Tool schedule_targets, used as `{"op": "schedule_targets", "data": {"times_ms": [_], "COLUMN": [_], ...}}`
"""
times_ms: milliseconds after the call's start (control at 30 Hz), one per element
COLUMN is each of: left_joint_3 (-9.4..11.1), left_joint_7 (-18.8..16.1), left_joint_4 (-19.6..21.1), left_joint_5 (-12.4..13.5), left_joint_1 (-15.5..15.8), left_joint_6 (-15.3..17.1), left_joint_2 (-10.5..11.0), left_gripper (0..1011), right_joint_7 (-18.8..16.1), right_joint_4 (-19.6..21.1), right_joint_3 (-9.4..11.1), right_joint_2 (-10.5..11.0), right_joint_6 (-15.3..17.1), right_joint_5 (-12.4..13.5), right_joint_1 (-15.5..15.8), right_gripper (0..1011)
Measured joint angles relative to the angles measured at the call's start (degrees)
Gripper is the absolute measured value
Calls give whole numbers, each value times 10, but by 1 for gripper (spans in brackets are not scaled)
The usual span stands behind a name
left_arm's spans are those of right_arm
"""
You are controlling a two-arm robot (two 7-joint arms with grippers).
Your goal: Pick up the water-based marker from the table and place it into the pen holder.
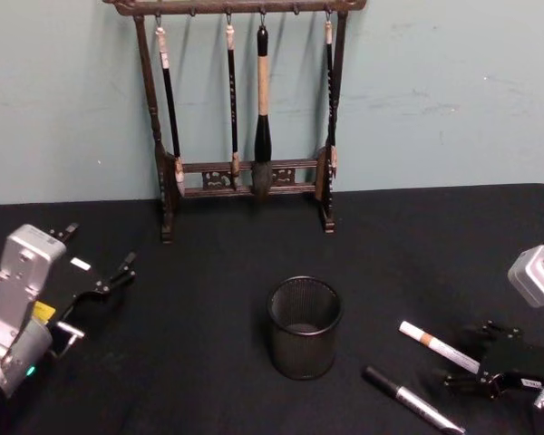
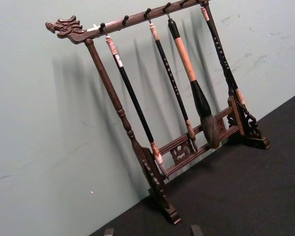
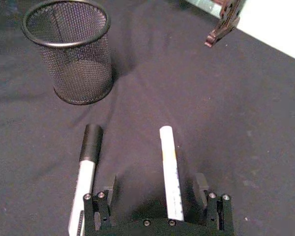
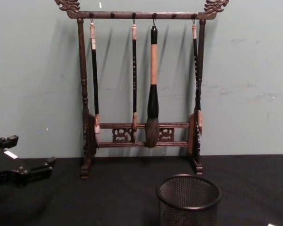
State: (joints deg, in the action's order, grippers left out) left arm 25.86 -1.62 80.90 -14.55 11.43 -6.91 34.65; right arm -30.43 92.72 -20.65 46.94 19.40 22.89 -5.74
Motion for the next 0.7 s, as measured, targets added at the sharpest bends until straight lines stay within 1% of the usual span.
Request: {"op": "schedule_targets", "data": {"times_ms": [100, 300, 333, 700], "left_joint_3": [0, 0, 0, 0], "left_joint_7": [0, 0, 0, 0], "left_joint_4": [0, 0, 0, 0], "left_joint_5": [0, 0, 0, 0], "left_joint_1": [0, 0, 0, 0], "left_joint_6": [0, 0, 0, 0], "left_joint_2": [0, 0, 0, 0], "left_gripper": [1008, 1008, 1006, 1008], "right_joint_7": [-5, -8, -8, -12], "right_joint_4": [-16, -31, -38, -54], "right_joint_3": [-8, -13, -15, -23], "right_joint_2": [-7, -16, -21, -35], "right_joint_6": [4, 7, 7, 2], "right_joint_5": [-5, -9, -12, -21], "right_joint_1": [-11, -22, -28, -45], "right_gripper": [1000, 1000, 1000, 1000]}}
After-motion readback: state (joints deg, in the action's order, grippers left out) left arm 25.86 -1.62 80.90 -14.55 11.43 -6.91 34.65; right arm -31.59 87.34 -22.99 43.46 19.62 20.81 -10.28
